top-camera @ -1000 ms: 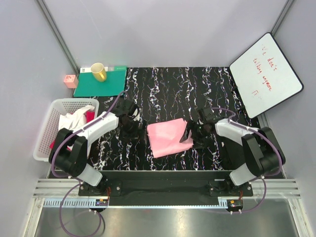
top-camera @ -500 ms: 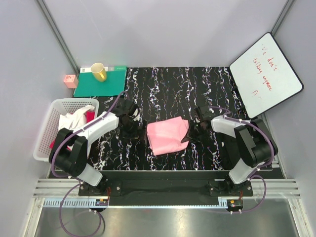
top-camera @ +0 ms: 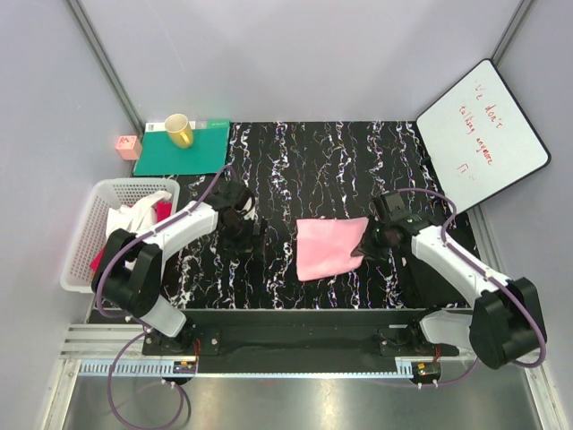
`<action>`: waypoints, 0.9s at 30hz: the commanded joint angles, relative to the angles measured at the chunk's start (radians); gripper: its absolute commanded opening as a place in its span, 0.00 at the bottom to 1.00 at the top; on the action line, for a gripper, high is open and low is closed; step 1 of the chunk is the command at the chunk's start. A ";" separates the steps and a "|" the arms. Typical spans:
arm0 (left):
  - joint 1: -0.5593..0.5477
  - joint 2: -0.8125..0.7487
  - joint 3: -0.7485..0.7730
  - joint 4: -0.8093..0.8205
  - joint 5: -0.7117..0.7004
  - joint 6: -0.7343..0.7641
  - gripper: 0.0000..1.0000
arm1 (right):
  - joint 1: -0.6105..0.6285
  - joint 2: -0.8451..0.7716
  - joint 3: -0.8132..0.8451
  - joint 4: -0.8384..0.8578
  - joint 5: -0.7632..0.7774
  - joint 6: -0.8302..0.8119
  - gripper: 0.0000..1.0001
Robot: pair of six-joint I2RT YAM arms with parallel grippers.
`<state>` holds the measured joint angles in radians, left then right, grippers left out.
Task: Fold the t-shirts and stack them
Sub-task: Put the neatly folded tshirt into the corner of the board with the right arm
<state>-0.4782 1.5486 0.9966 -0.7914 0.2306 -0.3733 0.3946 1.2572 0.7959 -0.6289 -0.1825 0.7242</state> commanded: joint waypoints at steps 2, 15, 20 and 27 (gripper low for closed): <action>-0.014 0.004 0.040 0.017 0.003 0.025 0.99 | -0.014 -0.097 0.025 -0.204 0.211 0.017 0.00; -0.022 -0.005 0.030 0.027 0.009 0.028 0.99 | -0.163 -0.022 0.238 -0.327 0.296 -0.184 0.00; -0.025 -0.008 0.027 0.029 0.007 0.019 0.99 | -0.295 -0.012 0.304 -0.373 0.308 -0.247 0.00; -0.026 -0.002 0.040 0.029 0.007 0.014 0.99 | -0.439 -0.004 0.281 -0.425 0.276 -0.276 0.00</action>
<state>-0.4980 1.5536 1.0000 -0.7879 0.2310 -0.3557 0.0128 1.2541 1.0668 -0.9993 0.0902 0.4805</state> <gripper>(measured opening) 0.987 0.062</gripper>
